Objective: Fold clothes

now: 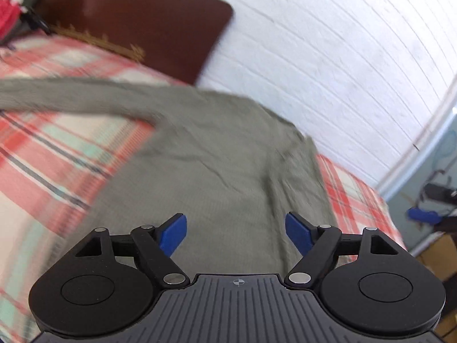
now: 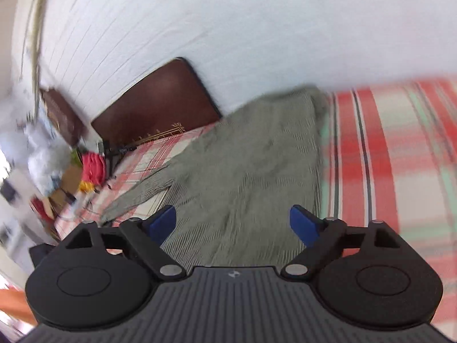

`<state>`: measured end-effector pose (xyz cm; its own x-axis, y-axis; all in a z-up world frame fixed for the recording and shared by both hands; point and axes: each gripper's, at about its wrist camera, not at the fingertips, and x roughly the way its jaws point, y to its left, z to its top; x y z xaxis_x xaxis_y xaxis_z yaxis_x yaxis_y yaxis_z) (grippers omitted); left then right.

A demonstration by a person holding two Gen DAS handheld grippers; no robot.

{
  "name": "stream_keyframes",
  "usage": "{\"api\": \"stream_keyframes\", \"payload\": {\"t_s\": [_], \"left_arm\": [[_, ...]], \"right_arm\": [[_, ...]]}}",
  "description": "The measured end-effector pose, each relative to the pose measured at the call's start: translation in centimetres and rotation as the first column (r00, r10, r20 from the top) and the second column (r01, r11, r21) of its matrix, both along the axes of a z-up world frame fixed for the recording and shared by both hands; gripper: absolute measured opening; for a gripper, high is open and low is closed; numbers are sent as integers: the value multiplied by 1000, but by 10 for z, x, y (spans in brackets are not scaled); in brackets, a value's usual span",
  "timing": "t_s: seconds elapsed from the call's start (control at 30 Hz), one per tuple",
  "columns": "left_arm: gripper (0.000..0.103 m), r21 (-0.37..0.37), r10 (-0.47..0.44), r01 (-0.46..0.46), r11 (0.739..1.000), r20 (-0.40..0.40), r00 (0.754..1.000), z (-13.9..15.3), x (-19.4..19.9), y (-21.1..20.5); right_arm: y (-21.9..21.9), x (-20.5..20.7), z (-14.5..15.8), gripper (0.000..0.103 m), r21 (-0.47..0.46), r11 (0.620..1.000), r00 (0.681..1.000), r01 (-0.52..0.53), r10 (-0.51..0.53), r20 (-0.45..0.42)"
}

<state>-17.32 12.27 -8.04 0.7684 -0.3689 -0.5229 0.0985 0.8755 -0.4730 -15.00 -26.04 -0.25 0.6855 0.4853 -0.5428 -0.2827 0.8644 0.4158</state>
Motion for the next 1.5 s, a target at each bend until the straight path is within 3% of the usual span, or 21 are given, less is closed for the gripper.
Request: {"api": "stream_keyframes", "payload": {"t_s": [0.13,0.23,0.33,0.47,0.57,0.7,0.9,1.13,1.3,1.33,1.37,1.4,1.43,1.5], "left_arm": [[86,12,104,-104,994,25,994,5,-5,31],[86,2,149,-149,989,4,989,-3,-8,50],[86,-4,184,-184,983,-13,983,-12,-11,67],[86,-33,189,-191,981,-40,981,-26,-12,84],[86,-54,153,-155,986,-47,987,-33,-9,85],[87,-74,94,-98,992,-51,994,-41,-3,84],[94,-72,60,-62,995,-28,998,-49,5,81],[94,-49,68,-69,996,-21,997,-51,10,79],[76,-30,77,-78,997,-18,997,-52,14,77],[71,-27,79,-80,996,-17,997,-52,15,77],[55,-24,80,-81,996,-16,997,-52,15,76],[29,-23,78,-78,997,-14,997,-50,14,76],[17,-22,76,-76,997,-12,997,-48,14,75],[3,-21,71,-71,997,-8,997,-43,12,73]], "right_arm": [[63,20,36,96,-189,977,991,-103,117,61],[132,34,32,97,-332,920,967,-207,244,75],[208,48,14,97,-502,815,923,-289,377,80],[296,62,-25,98,-704,643,847,-301,519,112],[344,81,-54,98,-772,554,814,-312,575,84],[378,109,-90,98,-808,498,789,-317,610,66],[393,135,-135,97,-865,425,792,-266,608,55],[409,149,-146,97,-876,446,772,-183,617,152],[428,160,-151,86,-885,437,756,-159,631,176],[431,162,-151,78,-882,441,757,-166,630,173],[433,166,-150,70,-870,453,766,-193,624,155],[434,172,-148,46,-846,476,782,-240,612,123],[435,176,-145,16,-819,501,797,-278,597,94],[436,185,-139,11,-765,561,834,-317,549,57]]}}
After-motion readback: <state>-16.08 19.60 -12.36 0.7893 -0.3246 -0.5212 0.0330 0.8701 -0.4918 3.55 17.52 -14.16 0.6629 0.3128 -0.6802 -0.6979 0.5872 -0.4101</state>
